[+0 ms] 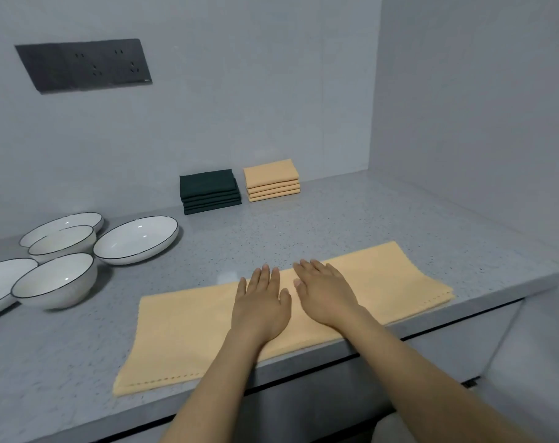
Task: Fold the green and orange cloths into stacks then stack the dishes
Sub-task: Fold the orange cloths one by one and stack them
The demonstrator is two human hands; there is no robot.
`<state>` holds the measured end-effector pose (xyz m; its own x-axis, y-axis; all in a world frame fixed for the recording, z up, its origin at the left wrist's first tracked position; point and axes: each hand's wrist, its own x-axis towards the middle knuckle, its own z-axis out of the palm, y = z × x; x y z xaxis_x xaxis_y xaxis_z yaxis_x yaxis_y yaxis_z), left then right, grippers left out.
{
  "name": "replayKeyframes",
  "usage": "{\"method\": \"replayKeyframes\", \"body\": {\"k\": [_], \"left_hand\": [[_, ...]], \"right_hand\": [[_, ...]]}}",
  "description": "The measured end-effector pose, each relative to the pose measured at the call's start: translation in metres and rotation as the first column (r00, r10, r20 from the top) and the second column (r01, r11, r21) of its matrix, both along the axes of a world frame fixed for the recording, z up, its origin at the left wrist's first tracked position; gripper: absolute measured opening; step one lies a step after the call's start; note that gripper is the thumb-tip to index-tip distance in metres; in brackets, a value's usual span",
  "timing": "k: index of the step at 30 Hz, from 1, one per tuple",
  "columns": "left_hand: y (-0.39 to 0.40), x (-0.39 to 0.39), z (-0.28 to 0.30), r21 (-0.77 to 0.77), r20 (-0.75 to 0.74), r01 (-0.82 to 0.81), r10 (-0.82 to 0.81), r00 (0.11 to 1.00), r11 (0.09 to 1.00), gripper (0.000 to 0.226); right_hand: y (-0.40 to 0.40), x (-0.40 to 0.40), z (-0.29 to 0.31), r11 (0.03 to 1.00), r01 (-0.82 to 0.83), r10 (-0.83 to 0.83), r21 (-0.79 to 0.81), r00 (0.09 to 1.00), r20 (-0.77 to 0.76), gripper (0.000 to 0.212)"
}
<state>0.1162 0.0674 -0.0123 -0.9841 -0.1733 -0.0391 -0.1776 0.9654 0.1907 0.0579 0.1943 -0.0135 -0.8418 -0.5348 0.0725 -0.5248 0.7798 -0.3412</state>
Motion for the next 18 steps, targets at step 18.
{"method": "replayKeyframes", "body": {"k": [18], "left_hand": [[-0.124,0.083,-0.002,-0.074,-0.001,-0.214,0.214,0.977,0.974,0.058]], "right_hand": [[-0.014,0.002,0.006,0.984,0.012,-0.016,0.178,1.0,0.023,0.053]]}}
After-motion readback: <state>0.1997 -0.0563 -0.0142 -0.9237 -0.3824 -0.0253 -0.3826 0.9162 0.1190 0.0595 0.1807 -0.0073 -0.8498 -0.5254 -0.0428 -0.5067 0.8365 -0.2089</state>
